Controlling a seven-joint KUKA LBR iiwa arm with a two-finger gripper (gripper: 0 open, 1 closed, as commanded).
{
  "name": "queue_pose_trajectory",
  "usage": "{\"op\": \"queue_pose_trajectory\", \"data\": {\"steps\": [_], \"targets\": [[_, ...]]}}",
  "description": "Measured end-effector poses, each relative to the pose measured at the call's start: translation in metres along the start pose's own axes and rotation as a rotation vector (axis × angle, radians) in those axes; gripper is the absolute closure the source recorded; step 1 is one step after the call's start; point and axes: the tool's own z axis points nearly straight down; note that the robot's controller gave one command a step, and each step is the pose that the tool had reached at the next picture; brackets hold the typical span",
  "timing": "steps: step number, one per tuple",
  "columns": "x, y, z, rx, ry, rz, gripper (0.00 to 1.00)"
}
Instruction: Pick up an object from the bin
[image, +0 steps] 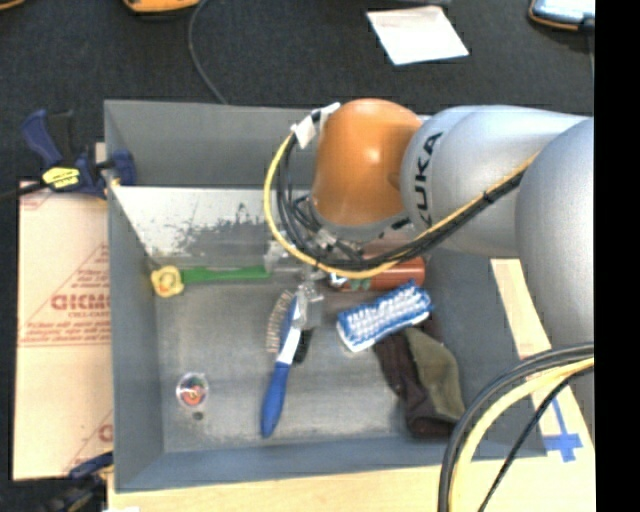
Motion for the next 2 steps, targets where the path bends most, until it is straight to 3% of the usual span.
{"op": "queue_pose_trajectory", "data": {"steps": [1,2], "targets": [[0.016,0.003,0.066,0.000,-0.003,-0.133,0.00],[0.026,-0.005,0.069,0.006,-0.010,-0.498,1.00]]}}
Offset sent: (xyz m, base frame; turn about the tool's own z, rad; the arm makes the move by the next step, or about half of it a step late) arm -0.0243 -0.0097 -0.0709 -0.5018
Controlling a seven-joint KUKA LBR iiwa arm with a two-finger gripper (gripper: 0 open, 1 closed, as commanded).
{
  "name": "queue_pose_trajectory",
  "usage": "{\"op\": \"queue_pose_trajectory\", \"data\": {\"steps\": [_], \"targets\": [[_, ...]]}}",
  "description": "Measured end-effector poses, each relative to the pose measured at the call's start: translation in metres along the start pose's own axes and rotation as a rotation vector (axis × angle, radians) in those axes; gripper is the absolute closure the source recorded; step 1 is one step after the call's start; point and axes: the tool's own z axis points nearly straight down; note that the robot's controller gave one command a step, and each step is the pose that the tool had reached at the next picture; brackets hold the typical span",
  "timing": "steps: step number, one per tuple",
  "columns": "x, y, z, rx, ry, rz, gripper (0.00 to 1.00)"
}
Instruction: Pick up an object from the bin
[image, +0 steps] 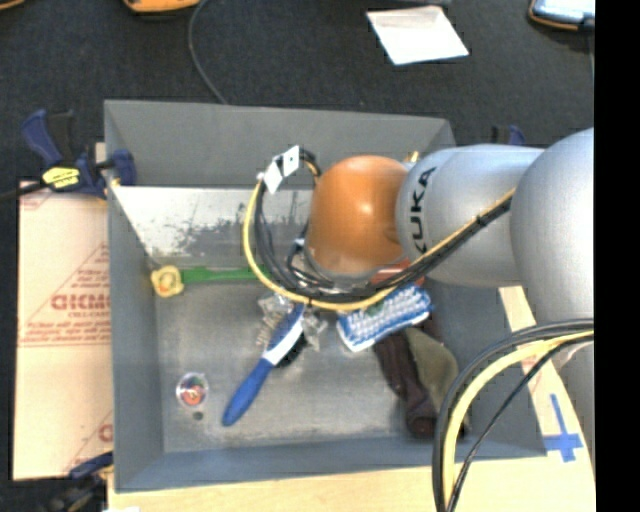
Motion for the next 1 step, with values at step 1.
{"op": "queue_pose_trajectory", "data": {"steps": [1], "targets": [[0.0000,0.0000,-0.0001,0.000,0.000,0.001,1.00]]}}
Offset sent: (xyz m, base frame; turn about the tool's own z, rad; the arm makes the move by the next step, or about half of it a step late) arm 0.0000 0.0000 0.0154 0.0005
